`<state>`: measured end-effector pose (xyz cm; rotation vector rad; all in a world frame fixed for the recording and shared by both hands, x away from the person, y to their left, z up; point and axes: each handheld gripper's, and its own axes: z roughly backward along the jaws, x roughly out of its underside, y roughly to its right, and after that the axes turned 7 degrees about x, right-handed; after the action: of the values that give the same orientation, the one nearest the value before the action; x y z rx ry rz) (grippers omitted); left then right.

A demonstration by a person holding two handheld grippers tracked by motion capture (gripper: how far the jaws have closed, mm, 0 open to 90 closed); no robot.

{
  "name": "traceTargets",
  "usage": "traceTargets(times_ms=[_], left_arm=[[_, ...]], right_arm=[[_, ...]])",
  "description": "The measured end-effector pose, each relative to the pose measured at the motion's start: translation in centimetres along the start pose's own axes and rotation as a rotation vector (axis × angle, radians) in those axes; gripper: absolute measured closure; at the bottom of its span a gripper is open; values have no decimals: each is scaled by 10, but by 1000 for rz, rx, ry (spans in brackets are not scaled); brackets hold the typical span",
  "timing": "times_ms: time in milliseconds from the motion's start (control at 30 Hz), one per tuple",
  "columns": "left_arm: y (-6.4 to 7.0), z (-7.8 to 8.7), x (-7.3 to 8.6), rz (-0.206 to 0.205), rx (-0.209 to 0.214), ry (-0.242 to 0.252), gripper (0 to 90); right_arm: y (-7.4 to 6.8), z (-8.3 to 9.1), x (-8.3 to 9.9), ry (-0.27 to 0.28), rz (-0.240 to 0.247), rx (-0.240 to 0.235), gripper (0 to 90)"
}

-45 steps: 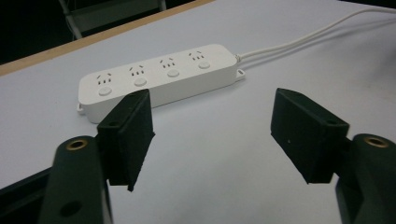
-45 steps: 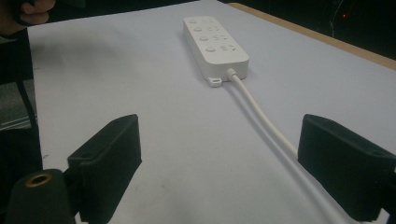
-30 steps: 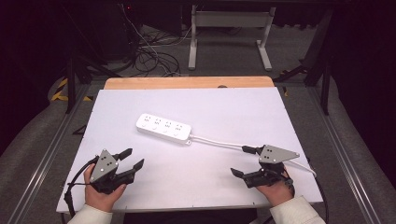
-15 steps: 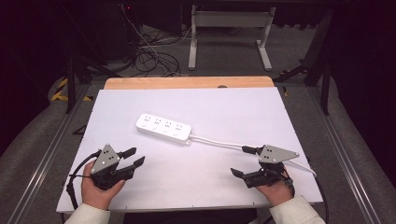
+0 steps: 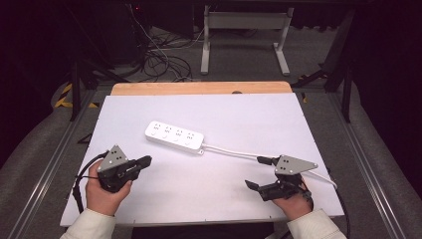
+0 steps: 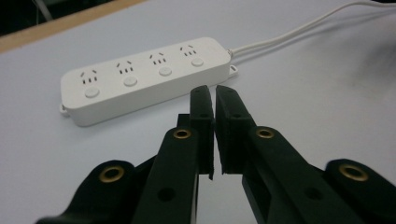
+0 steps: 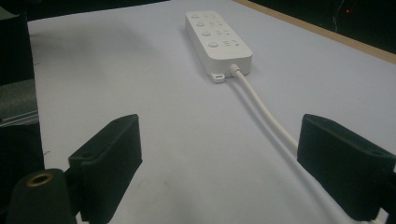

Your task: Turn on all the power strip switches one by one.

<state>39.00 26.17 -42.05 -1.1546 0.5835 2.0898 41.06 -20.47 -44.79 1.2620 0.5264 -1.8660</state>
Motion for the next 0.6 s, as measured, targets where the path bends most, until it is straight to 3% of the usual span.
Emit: traceTargets(times_ms=[200,433,600], left_arm=[[-8,-3,-11,-13,-28,-28,895],[-17,-8,-23,24,-3,-54,896],[-27,-13,-31,14,-5,-66,898]], right_arm=[[-1,0,0,-3,4,-4,141],[-1,-1,0,-5,4,-7,142],[-1,0,0,-5,3,-9,142]])
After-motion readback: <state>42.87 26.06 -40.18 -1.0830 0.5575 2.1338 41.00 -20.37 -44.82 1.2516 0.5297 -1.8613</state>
